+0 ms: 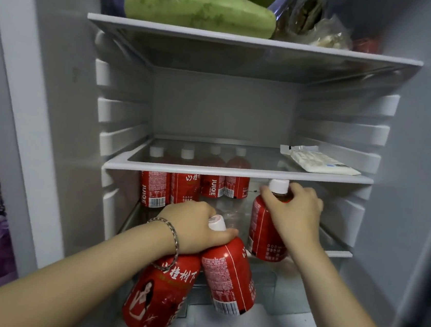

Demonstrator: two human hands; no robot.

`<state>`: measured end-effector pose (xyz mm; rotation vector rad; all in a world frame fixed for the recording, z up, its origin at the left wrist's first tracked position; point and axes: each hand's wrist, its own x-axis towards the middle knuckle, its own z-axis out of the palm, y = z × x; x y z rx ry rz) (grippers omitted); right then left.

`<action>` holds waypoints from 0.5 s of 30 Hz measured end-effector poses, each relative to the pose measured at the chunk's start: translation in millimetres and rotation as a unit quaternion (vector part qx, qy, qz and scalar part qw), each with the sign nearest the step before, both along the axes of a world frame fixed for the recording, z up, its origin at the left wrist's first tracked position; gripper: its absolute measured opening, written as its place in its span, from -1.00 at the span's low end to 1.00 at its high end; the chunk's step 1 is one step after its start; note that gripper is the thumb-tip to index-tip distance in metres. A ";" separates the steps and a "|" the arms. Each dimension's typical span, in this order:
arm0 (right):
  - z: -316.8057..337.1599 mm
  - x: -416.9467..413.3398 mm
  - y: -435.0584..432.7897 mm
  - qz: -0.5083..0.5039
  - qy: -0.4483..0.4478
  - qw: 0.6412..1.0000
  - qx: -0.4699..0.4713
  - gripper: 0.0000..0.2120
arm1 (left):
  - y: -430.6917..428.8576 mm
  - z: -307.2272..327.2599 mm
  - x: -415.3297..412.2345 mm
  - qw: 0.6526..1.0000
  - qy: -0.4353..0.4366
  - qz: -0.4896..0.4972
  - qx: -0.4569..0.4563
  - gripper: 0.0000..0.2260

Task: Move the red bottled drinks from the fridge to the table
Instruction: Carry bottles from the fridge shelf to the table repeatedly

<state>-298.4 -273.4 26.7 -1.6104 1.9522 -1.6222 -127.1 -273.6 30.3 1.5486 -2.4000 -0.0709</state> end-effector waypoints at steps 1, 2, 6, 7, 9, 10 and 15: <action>1.6 -0.2 3.9 -0.024 0.030 0.999 -0.011 -0.71 | 0.9 -0.8 1.8 1.000 -0.002 0.002 -0.002 -0.59; 3.7 0.2 8.9 -0.037 0.058 0.997 -0.023 -0.76 | 1.9 -1.5 4.3 1.000 -0.002 0.003 -0.006 -0.58; 16.3 8.7 30.9 -0.055 0.201 0.978 0.016 -0.79 | 12.1 -4.1 12.8 0.998 -0.043 0.005 -0.047 -0.59; 20.4 12.9 34.4 -0.044 0.242 0.969 0.022 -0.79 | 15.4 -4.8 14.5 0.997 -0.048 0.005 -0.059 -0.59; 27.0 24.7 40.6 -0.011 0.315 0.949 0.026 -0.78 | 21.5 -3.8 19.2 0.996 -0.051 0.007 -0.074 -0.59; 28.2 30.4 42.8 0.013 0.344 0.939 0.028 -0.78 | 24.1 -3.0 22.0 0.995 -0.054 0.011 -0.080 -0.59; 18.6 52.4 48.2 0.106 0.451 0.885 0.047 -0.71 | 49.4 2.6 40.8 0.993 -0.047 0.042 -0.101 -0.60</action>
